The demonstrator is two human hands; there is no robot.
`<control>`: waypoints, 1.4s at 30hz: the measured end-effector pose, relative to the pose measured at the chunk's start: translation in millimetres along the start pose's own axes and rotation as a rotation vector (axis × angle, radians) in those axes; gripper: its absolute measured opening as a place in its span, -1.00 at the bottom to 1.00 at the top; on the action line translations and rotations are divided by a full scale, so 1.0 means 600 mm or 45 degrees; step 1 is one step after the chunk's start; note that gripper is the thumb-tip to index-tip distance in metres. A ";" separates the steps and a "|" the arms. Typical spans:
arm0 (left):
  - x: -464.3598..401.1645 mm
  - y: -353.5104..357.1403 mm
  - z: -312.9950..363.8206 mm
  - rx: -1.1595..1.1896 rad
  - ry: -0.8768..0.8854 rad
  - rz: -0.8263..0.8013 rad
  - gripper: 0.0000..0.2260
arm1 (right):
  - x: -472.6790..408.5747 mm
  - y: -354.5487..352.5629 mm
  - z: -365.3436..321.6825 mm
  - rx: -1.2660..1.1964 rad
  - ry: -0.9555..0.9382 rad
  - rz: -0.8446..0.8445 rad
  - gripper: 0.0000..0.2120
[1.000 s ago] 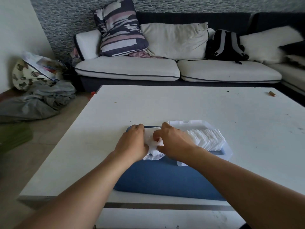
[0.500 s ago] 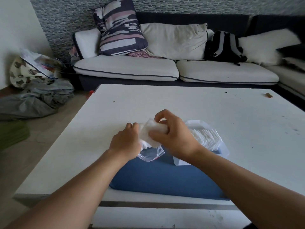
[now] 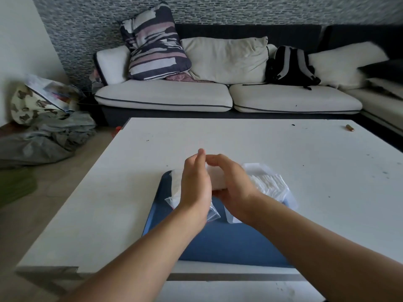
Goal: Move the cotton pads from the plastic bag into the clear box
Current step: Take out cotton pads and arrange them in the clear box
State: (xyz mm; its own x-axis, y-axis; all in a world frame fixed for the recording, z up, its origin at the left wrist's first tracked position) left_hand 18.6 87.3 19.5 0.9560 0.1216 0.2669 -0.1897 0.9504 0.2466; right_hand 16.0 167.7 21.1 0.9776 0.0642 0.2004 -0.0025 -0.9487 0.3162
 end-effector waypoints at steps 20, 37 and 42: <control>-0.003 -0.028 0.023 -0.004 -0.663 -0.587 -0.39 | -0.009 -0.025 -0.030 0.935 -0.803 -0.059 -0.53; -0.016 -0.034 0.021 -0.126 -0.525 -0.256 -0.30 | 0.006 -0.020 -0.023 1.423 -0.733 -0.330 -0.02; -0.014 -0.027 0.024 -0.067 -0.525 -0.373 -0.25 | 0.008 -0.029 -0.032 1.044 -0.487 -0.475 -0.23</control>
State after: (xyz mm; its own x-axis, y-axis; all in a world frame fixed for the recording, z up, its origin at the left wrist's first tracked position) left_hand 10.7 66.6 27.0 0.7973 -0.2658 0.5419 0.0951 0.9419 0.3221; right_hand 17.0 190.6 34.3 0.8885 0.4365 -0.1415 0.3264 -0.8180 -0.4737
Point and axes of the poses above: each hand's wrist, its own x-axis away from the middle knuckle, its own y-axis out of the palm, z = x × y, the point moved 2 cm from there along -x, towards the middle knuckle, and after that the axes turned 3 degrees about -y, right-handed, at the moved point
